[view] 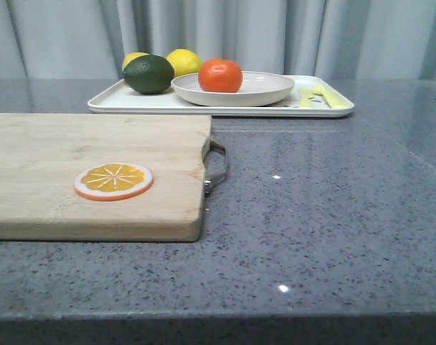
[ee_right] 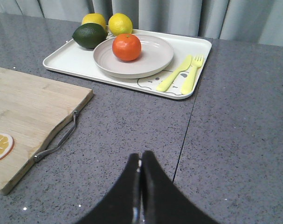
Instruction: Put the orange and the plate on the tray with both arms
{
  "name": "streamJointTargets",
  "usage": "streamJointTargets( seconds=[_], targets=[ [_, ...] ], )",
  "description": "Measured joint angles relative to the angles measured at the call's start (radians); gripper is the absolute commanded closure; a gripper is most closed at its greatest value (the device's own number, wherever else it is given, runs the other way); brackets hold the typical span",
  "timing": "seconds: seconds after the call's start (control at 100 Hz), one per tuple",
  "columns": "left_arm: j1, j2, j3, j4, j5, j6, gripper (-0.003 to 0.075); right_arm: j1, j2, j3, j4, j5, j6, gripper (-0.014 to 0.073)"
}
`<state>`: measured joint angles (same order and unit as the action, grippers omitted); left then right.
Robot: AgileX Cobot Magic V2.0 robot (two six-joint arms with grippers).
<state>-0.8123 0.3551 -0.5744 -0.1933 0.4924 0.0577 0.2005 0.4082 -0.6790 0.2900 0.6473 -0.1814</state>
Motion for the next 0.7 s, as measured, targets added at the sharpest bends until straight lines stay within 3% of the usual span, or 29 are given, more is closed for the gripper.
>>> streamJointTargets(
  seconds=[0.3,0.7],
  targets=[
    [0.184,0.0,0.182,0.013,-0.45,0.0,0.074,0.0,0.0,0.0,0.0,0.0,0.0,0.0659],
    [0.523,-0.156,0.336,0.042,-0.492,0.0,0.074,0.0,0.0,0.0,0.0,0.0,-0.002,0.0659]
  ],
)
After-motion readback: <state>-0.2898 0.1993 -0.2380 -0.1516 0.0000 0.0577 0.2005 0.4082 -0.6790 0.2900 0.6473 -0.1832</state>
